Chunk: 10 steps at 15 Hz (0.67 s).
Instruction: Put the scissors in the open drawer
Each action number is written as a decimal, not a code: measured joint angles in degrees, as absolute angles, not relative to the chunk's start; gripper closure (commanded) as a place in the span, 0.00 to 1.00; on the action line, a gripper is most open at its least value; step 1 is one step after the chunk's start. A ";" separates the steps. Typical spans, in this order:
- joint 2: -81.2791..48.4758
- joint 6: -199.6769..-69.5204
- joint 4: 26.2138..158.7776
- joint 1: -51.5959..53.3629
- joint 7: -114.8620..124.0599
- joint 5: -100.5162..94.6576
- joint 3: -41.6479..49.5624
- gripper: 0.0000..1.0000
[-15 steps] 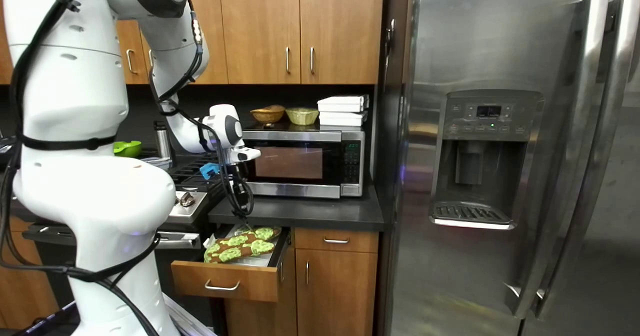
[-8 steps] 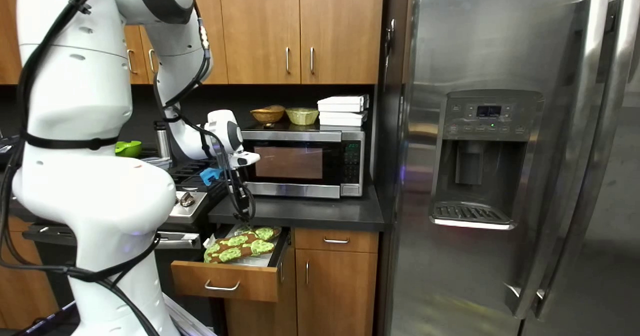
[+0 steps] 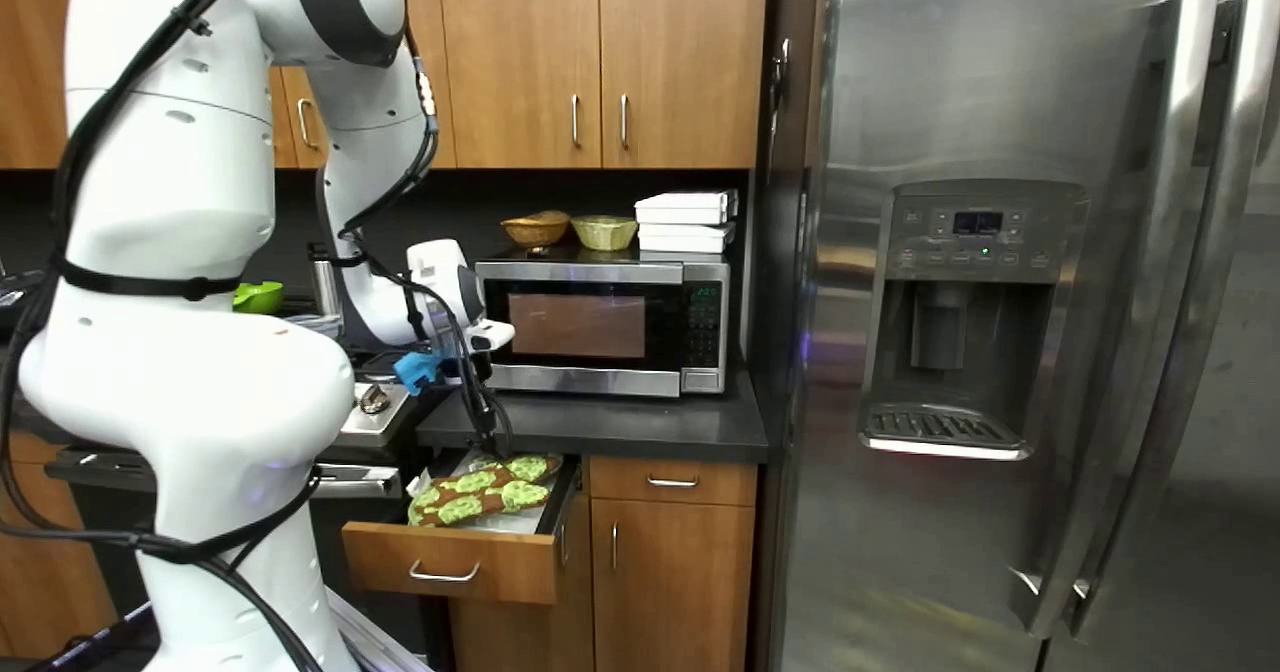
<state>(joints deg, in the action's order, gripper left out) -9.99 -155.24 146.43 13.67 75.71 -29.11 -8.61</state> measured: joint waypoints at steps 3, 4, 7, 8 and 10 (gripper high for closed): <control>-10.90 -157.04 147.04 13.67 77.62 -31.82 -8.06 0.98; -11.12 -157.51 147.25 13.67 78.04 -32.46 -7.86 0.98; -11.51 -158.57 147.99 13.66 78.22 -32.82 -7.44 0.98; -11.70 -158.79 148.21 13.66 78.22 -32.82 -7.35 0.81; -12.06 -159.10 148.60 13.65 78.21 -32.82 -7.18 0.73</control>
<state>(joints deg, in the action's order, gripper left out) -12.06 -159.10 148.60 13.65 78.21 -32.82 -7.18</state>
